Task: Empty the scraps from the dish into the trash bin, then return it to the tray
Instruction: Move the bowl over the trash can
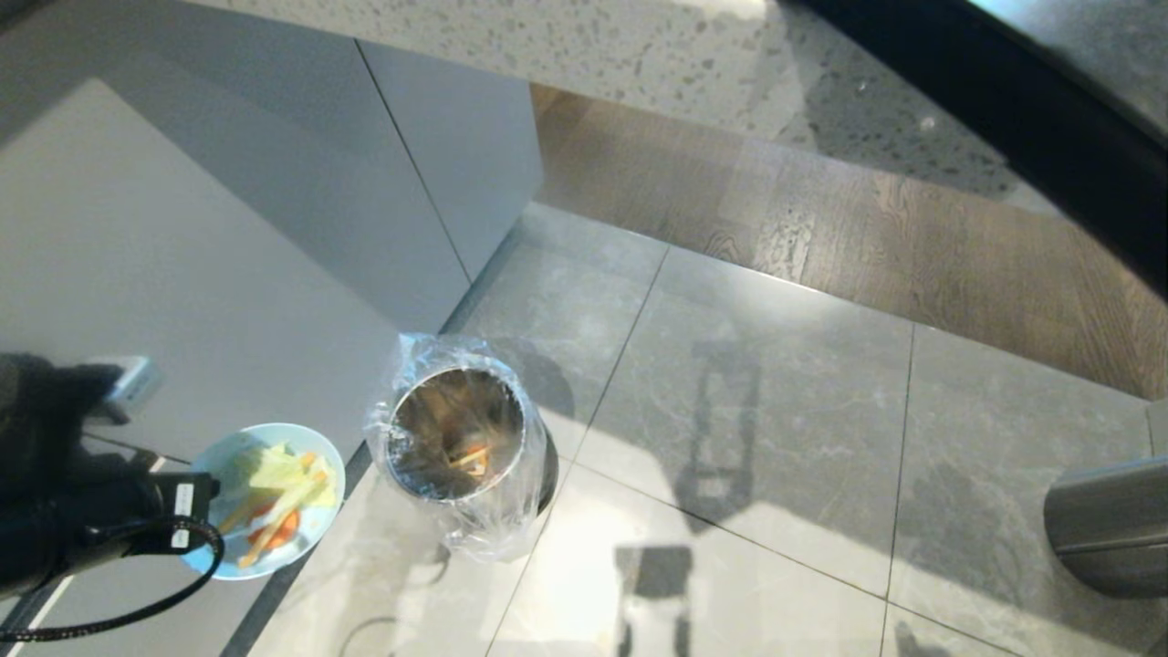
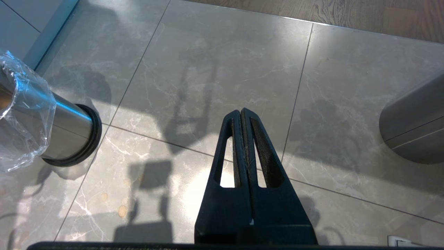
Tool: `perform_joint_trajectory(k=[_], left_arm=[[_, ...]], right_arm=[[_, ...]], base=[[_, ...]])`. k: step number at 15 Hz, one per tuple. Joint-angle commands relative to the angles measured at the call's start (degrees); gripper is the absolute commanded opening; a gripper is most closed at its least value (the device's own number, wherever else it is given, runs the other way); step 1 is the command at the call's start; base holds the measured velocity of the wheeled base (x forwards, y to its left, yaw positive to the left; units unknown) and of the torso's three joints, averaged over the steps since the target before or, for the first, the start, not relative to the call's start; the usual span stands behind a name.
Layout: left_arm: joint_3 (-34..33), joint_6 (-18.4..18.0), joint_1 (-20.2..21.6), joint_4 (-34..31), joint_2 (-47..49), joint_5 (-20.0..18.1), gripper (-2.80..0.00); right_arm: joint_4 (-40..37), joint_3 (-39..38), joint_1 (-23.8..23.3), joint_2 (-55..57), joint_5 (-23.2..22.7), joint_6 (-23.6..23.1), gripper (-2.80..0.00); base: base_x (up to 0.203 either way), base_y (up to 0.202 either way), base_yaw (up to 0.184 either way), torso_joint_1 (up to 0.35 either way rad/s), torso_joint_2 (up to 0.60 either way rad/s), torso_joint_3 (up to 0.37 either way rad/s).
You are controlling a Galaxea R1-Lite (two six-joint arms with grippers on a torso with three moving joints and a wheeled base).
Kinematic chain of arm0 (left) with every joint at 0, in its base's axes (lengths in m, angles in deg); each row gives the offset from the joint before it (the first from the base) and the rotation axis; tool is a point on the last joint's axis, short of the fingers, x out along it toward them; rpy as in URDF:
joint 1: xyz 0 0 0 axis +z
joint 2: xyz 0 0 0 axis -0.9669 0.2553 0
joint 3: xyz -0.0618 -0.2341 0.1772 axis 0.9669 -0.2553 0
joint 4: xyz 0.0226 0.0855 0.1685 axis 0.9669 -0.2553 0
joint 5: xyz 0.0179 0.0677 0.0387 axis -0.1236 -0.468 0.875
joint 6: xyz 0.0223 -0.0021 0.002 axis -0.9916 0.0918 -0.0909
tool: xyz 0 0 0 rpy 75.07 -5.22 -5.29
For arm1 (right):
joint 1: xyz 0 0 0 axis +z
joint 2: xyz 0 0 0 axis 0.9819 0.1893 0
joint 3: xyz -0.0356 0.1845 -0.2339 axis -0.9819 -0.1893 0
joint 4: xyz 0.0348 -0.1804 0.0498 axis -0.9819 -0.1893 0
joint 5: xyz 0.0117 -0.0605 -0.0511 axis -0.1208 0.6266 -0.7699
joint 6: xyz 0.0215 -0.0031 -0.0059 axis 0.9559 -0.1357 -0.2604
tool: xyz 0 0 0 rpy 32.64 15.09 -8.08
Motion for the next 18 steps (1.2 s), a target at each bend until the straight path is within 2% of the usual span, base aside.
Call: perform_joint_trajectory(k=[1, 3, 6, 9, 14, 16, 18], left_arm=[[-0.69, -2.08, -3.89, 6.22, 5.09, 0.30, -2.80], [-1.14, -6.72, -4.52, 13.69, 9.61, 0.39, -2.80], [-1.83, -11.60, -4.50, 24.31, 15.81, 0.44, -2.80], [-2.19, -19.13, -4.10, 33.68, 22.28, 0.98, -2.80], [-1.41, -32.40, -4.12, 35.44, 26.86, 3.23, -2.80], [-0.50, -35.23, -4.54, 35.58, 27.48, 6.93, -2.80], [0.58, -35.97, -5.15, 35.71, 27.92, 7.61, -2.80]], right_arm=[[-0.01, 0.00, 0.01, -0.02, 0.02, 0.03, -2.80], [-0.01, 0.00, 0.01, -0.02, 0.02, 0.03, -2.80], [-0.01, 0.00, 0.01, -0.02, 0.02, 0.03, -2.80], [-0.01, 0.00, 0.01, -0.02, 0.02, 0.03, -2.80], [0.07, 0.00, 0.01, -0.02, 0.02, 0.03, -2.80], [-0.01, 0.00, 0.01, -0.02, 0.02, 0.03, -2.80], [-0.01, 0.00, 0.01, -0.02, 0.02, 0.03, -2.80]], base=[[0.000, 0.000, 0.000, 0.000, 0.00, 0.000], [0.000, 0.000, 0.000, 0.000, 0.00, 0.000], [0.000, 0.000, 0.000, 0.000, 0.00, 0.000], [0.000, 0.000, 0.000, 0.000, 0.00, 0.000], [0.000, 0.000, 0.000, 0.000, 0.00, 0.000], [0.000, 0.000, 0.000, 0.000, 0.00, 0.000], [0.000, 0.000, 0.000, 0.000, 0.00, 0.000]])
